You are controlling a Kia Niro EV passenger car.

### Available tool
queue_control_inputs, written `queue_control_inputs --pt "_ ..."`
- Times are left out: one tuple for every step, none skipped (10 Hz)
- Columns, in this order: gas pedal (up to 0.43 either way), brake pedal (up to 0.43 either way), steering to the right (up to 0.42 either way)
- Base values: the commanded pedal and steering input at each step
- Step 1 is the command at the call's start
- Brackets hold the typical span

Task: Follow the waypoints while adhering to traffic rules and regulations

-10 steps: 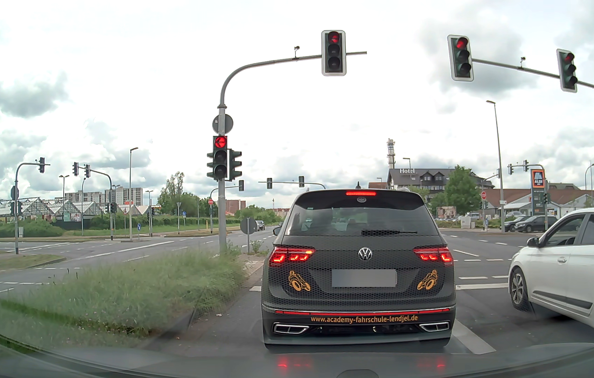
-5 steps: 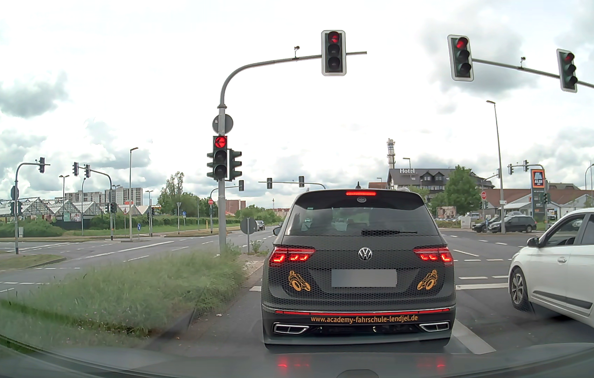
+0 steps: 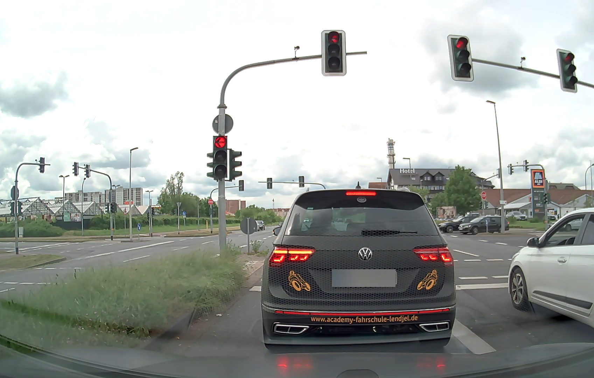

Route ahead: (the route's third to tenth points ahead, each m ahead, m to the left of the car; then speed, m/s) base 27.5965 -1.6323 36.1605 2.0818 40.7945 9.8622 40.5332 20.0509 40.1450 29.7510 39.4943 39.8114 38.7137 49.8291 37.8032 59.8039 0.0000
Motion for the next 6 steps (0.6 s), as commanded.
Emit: queue_control_inputs --pt "0.000 0.256 0.006" --pt "0.000 0.262 0.006" --pt "0.000 0.256 0.006" --pt "0.000 0.256 0.006" --pt "0.000 0.256 0.006" --pt "0.000 0.256 0.006"
